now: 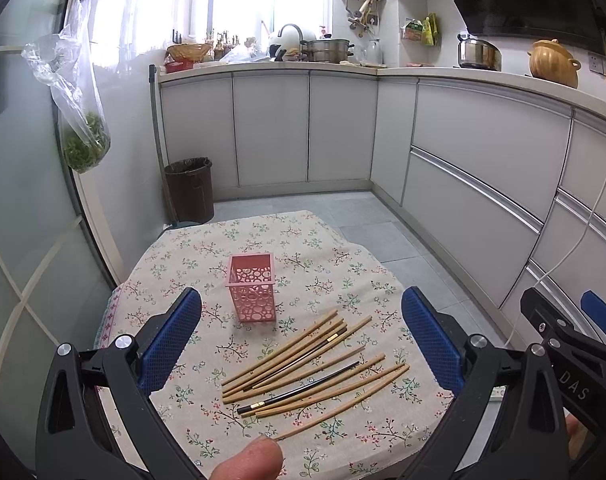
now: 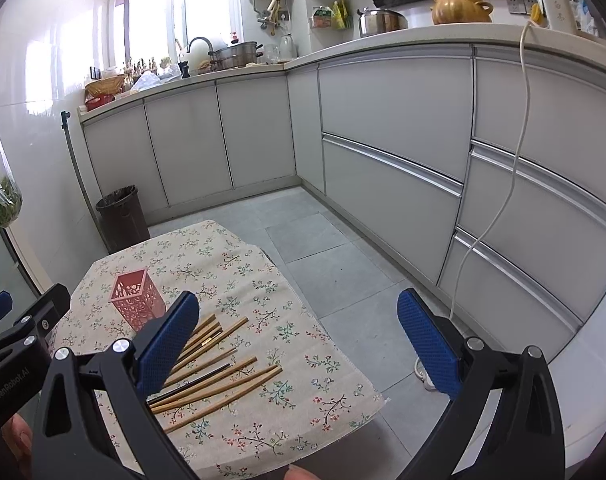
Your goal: Organize utensils
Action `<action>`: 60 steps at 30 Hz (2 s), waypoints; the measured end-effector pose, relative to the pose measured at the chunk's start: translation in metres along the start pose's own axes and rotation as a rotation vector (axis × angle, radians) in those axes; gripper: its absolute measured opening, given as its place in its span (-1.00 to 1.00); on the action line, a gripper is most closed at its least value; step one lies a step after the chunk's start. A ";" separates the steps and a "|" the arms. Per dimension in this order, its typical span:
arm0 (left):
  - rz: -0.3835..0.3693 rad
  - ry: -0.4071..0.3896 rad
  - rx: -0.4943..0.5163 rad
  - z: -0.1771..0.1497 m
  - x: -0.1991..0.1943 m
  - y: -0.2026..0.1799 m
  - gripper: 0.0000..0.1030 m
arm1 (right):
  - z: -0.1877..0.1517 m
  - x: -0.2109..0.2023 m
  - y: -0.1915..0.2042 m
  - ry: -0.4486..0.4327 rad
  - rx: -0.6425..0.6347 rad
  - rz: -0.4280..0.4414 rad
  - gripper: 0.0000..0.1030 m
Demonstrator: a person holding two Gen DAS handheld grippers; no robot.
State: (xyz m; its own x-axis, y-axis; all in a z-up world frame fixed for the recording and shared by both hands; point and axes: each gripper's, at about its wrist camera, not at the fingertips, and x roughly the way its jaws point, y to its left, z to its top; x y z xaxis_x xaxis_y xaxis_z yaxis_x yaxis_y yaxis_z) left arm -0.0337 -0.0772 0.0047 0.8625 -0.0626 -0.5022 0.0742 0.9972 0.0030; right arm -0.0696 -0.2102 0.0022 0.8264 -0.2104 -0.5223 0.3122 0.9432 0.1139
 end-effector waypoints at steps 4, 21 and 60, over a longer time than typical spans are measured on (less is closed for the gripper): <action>0.000 0.000 0.000 -0.001 0.001 0.001 0.86 | 0.000 0.001 -0.002 0.004 0.003 0.003 0.88; 0.003 0.000 -0.001 -0.002 0.000 0.003 0.86 | -0.001 0.002 -0.001 0.013 0.008 0.008 0.88; -0.239 0.686 0.272 -0.011 0.219 -0.047 0.86 | -0.018 0.126 -0.070 0.509 0.672 0.413 0.88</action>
State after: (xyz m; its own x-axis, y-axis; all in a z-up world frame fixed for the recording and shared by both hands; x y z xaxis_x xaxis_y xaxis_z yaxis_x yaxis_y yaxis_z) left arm 0.1462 -0.1378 -0.1153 0.3111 -0.1479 -0.9388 0.4161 0.9093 -0.0053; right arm 0.0042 -0.2980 -0.0872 0.6776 0.3952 -0.6203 0.3762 0.5384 0.7540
